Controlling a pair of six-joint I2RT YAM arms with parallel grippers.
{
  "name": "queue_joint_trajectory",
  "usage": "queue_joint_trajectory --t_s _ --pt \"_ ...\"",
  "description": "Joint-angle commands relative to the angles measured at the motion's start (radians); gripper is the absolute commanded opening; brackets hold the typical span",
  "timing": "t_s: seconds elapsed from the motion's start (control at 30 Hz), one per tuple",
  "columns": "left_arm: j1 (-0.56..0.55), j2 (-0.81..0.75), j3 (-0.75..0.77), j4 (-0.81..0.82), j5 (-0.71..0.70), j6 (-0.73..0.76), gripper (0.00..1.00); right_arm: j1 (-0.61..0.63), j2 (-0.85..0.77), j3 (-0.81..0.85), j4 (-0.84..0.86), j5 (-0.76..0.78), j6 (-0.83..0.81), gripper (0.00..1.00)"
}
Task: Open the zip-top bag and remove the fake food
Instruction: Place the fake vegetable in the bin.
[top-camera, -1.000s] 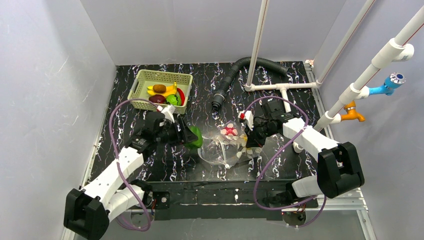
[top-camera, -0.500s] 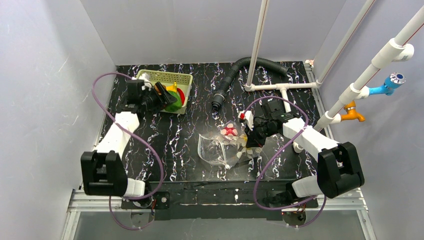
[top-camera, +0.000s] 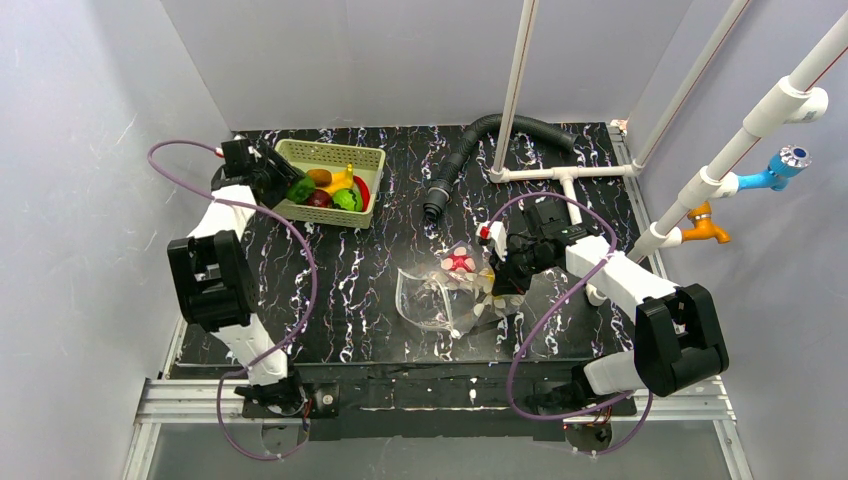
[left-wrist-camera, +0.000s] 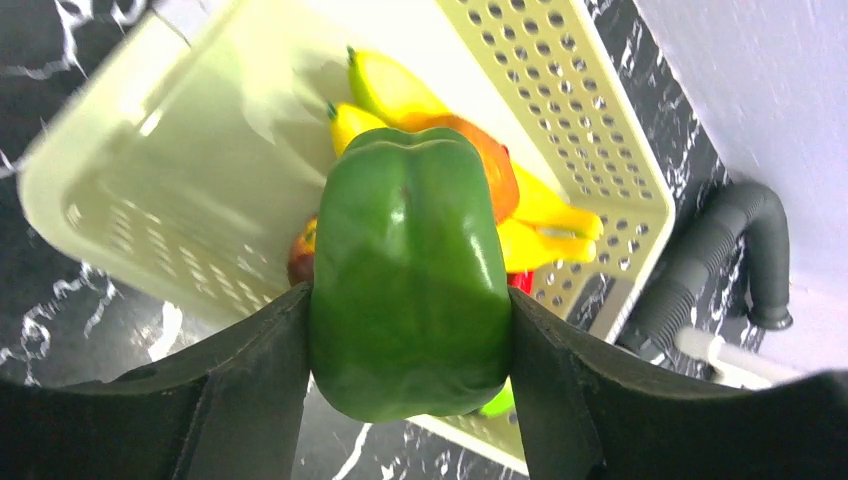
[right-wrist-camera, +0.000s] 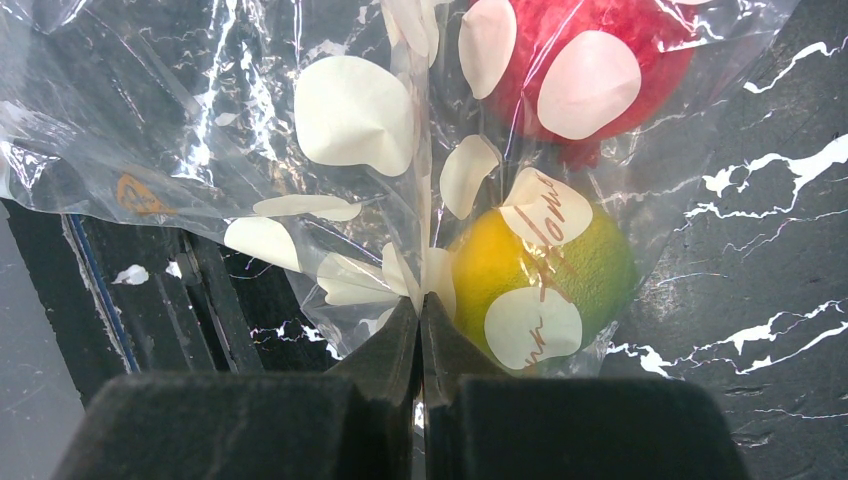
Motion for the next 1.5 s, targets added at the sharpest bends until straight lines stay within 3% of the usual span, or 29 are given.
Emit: queue_joint_trajectory --t_s 0.0,0.07,0.13,0.4,0.73,1.03,1.2,1.47 --pt "0.024 0.06 0.129 -0.041 -0.074 0.044 0.2 -0.004 -0.003 0.02 -0.017 -0.007 -0.017 0.07" --pt "0.026 0.095 0.178 -0.069 -0.087 0.064 0.31 -0.003 -0.001 0.019 -0.018 -0.007 -0.017 0.07" --pt "0.028 0.125 0.217 -0.101 -0.109 0.083 0.49 -0.005 0.001 0.022 -0.019 -0.008 -0.019 0.07" --pt "0.029 0.133 0.276 -0.161 -0.134 0.141 0.98 -0.004 0.003 0.023 -0.02 -0.009 -0.019 0.07" --pt "0.03 -0.042 0.157 -0.106 -0.07 0.176 0.98 -0.003 -0.002 0.022 -0.025 -0.019 -0.023 0.08" --pt "0.037 -0.379 -0.2 0.062 -0.064 0.127 0.98 -0.005 -0.011 0.023 -0.036 -0.039 -0.034 0.11" --pt "0.041 -0.512 -0.323 0.042 -0.063 0.04 0.98 -0.005 -0.015 0.024 -0.043 -0.045 -0.045 0.16" --pt "0.041 -0.658 -0.49 0.073 0.302 0.004 0.98 -0.006 -0.035 0.02 -0.041 -0.048 -0.053 0.25"
